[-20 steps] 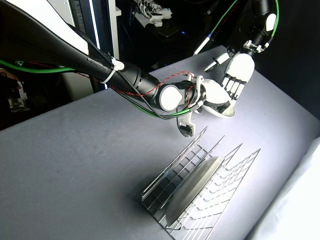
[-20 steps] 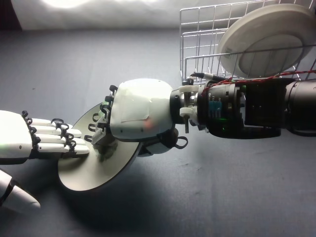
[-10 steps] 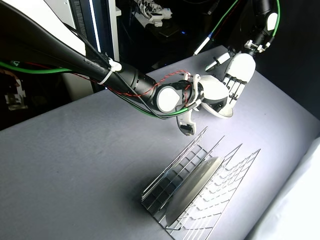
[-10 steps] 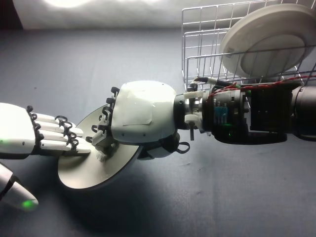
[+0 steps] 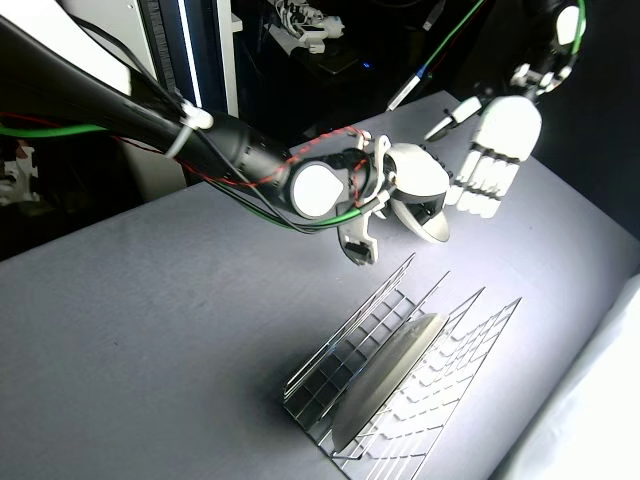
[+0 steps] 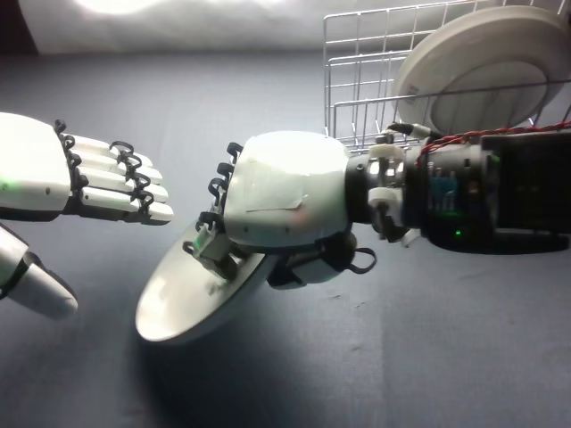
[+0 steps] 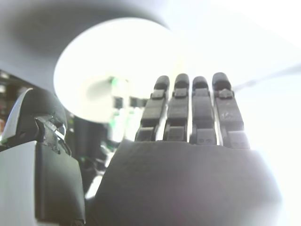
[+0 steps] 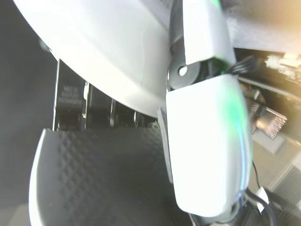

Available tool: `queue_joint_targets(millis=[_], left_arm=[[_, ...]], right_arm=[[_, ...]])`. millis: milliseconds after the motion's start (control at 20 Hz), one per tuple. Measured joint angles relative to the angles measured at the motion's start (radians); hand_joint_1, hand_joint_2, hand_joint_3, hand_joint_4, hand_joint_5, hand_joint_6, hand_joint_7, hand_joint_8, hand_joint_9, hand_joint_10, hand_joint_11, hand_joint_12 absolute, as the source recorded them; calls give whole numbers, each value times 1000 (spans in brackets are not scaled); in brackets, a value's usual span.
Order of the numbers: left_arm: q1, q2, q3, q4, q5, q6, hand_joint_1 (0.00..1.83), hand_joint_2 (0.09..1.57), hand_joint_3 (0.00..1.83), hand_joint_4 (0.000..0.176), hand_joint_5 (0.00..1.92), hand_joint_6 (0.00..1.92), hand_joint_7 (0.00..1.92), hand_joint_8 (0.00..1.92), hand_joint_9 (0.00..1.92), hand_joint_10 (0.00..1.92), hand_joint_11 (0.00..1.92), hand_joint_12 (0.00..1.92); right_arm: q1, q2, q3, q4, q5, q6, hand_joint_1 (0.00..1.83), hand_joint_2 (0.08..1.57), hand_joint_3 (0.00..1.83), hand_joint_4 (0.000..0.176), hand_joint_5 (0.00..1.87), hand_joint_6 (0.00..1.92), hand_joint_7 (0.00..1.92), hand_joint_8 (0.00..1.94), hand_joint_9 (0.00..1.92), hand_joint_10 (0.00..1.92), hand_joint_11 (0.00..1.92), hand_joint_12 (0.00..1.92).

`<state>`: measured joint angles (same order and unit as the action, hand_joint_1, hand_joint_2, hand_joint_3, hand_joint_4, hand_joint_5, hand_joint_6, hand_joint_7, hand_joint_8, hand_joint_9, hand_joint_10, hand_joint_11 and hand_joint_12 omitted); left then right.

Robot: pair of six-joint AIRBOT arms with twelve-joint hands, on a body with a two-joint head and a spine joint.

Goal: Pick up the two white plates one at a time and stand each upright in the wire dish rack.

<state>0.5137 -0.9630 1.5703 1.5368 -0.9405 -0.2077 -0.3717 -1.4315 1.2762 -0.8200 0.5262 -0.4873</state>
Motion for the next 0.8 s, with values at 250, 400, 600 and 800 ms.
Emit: queue_joint_targets(millis=[250,400,600,800], left_arm=[[-52,14,14,-16,2,1,0,1090,0,0,0,0,0,0,0,0,5,2],[-53,19,14,2,-11,0,0,1097,4,0,0,0,0,0,3,1,30,14],[-58,25,14,0,-14,1,0,1079,0,0,0,0,0,0,0,0,0,0],[-59,26,4,0,-14,1,0,1093,3,0,0,0,0,0,0,0,0,0]], right_arm=[[55,118,-125,71,-15,3,1385,1088,0,0,921,1001,1039,897,1017,1036,918,1181],[71,190,-195,135,-34,0,1387,1083,0,0,938,980,1040,885,1030,1024,930,1182],[85,285,-286,258,-35,1,1384,1087,2,0,941,999,1035,888,1000,1054,911,1179],[98,352,-341,371,-36,3,1384,1089,0,0,933,1028,1041,849,1002,1063,911,1189]])
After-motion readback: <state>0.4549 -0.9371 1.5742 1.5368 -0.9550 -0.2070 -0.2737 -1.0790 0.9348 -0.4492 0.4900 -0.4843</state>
